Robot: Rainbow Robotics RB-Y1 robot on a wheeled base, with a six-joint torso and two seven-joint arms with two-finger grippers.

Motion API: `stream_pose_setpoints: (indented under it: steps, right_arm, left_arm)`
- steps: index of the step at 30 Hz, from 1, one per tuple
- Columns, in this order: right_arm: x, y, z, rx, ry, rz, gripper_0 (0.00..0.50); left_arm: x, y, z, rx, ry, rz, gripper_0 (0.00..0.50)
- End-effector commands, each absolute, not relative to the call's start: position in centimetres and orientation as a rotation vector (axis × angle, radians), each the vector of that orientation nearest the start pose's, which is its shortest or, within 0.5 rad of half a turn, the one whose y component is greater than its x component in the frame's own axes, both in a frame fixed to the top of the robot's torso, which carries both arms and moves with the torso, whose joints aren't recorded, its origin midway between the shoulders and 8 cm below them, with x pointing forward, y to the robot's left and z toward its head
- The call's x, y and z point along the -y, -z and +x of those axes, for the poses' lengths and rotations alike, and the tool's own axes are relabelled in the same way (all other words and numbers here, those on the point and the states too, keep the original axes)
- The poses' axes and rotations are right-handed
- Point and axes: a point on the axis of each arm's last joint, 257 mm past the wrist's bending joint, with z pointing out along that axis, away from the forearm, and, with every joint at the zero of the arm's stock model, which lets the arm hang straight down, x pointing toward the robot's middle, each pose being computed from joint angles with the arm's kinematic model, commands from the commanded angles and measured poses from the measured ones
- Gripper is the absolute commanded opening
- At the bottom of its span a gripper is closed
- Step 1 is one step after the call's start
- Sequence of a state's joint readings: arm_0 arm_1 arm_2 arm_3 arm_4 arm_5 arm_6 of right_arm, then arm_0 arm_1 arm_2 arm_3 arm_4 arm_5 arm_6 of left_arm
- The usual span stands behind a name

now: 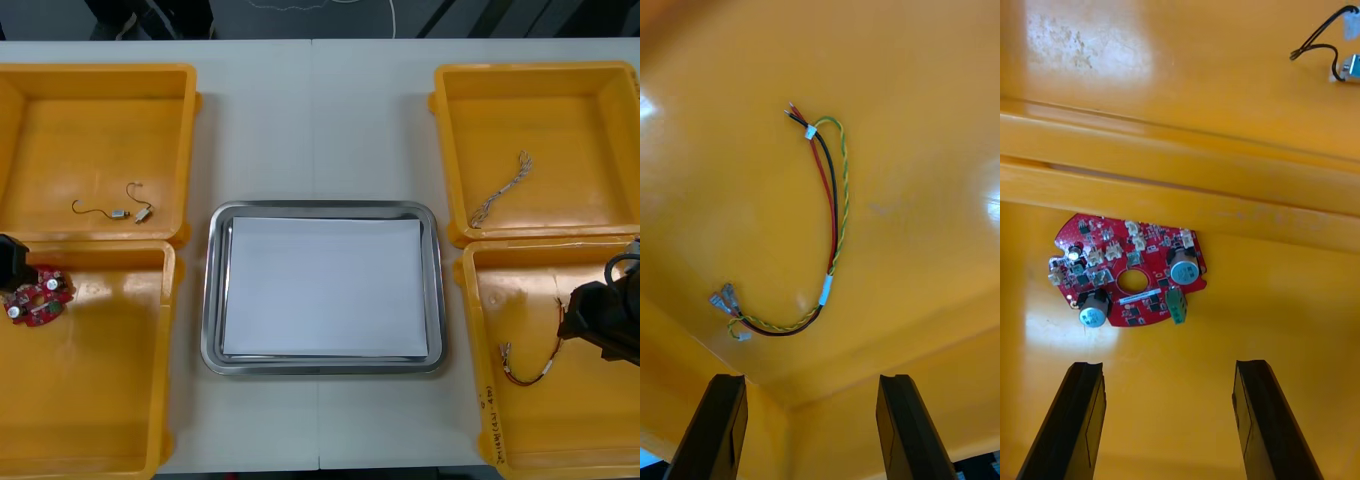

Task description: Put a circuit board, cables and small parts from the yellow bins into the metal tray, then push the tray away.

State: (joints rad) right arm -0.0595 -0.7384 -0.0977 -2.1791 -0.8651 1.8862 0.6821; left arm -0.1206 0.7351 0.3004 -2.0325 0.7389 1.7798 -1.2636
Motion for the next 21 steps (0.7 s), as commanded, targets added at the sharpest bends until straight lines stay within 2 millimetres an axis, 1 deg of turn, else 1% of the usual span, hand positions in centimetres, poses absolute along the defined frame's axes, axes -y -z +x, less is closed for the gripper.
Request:
stream_pose_setpoints:
  steps: [1, 3, 6, 8, 12, 16, 18, 21]
  right_arm:
    - [34.6, 25.4, 32.0, -2.783, -0.143, 0.836, 0.5]
    - [34.6, 25.7, 32.1, -2.768, -0.155, 0.844, 0.5]
    - [34.9, 26.3, 32.2, -2.746, -0.163, 0.861, 0.5]
    - [35.1, 26.8, 32.0, -2.737, -0.165, 0.874, 0.5]
    - [35.4, 27.7, 31.8, -2.716, -0.169, 0.902, 0.5]
    - [35.2, 28.3, 31.8, -2.7, -0.169, 0.934, 0.5]
    - [35.1, 28.7, 31.8, -2.688, -0.166, 0.966, 0.5]
    - [35.2, 29.7, 32.2, -2.652, -0.104, 0.979, 0.5]
  left_arm:
    - [-40.2, 22.2, 38.7, -2.683, -0.006, -0.225, 0.5]
    - [-40.3, 22.3, 38.8, -2.68, -0.011, -0.227, 0.5]
    - [-41.0, 22.3, 38.8, -2.682, -0.022, -0.231, 0.5]
    - [-41.7, 22.5, 38.7, -2.689, -0.023, -0.214, 0.5]
    - [-43.7, 22.5, 38.7, -2.693, -0.028, -0.168, 0.5]
    - [-45.1, 22.4, 38.4, -2.705, -0.045, -0.117, 0.5]
    - [-45.4, 22.6, 38.3, -2.715, -0.049, -0.095, 0.5]
    - [-45.8, 22.7, 38.5, -2.714, -0.054, -0.056, 0.5]
